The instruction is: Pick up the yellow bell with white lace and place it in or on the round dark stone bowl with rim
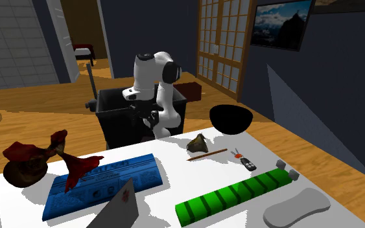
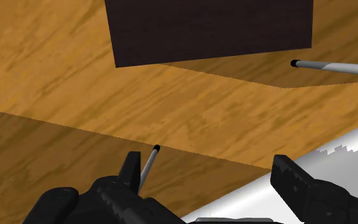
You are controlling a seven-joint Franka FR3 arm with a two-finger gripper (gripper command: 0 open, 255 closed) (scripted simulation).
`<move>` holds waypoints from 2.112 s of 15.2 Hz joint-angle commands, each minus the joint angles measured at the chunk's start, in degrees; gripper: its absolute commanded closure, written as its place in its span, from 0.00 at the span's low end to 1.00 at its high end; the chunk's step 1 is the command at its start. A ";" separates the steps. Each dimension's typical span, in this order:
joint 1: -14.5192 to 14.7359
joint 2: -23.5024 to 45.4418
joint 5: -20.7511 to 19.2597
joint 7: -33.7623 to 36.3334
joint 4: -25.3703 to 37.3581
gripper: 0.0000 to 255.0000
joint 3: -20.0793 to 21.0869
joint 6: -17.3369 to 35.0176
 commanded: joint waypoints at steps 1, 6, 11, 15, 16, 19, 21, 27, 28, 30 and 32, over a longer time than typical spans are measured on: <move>0.00 0.00 0.00 0.00 0.00 0.00 0.00 0.00; 1.42 0.86 6.61 8.32 1.64 0.00 4.79 -0.24; 2.42 3.12 12.64 16.58 4.72 0.00 9.58 0.48; 2.91 5.85 16.73 23.16 8.20 0.00 13.38 1.60; 2.97 6.65 17.64 24.80 9.21 0.00 14.33 1.94; 3.04 9.35 20.00 29.71 12.60 0.00 17.20 3.06; 2.99 11.38 21.25 33.01 15.15 0.00 19.14 3.88; 3.10 12.80 22.54 35.73 14.14 0.00 21.41 7.62; 3.15 12.69 22.64 35.67 13.30 0.00 21.54 8.37; 3.25 12.51 22.85 35.57 11.65 0.00 21.82 9.86; 3.28 12.47 22.91 35.54 11.18 0.00 21.91 10.29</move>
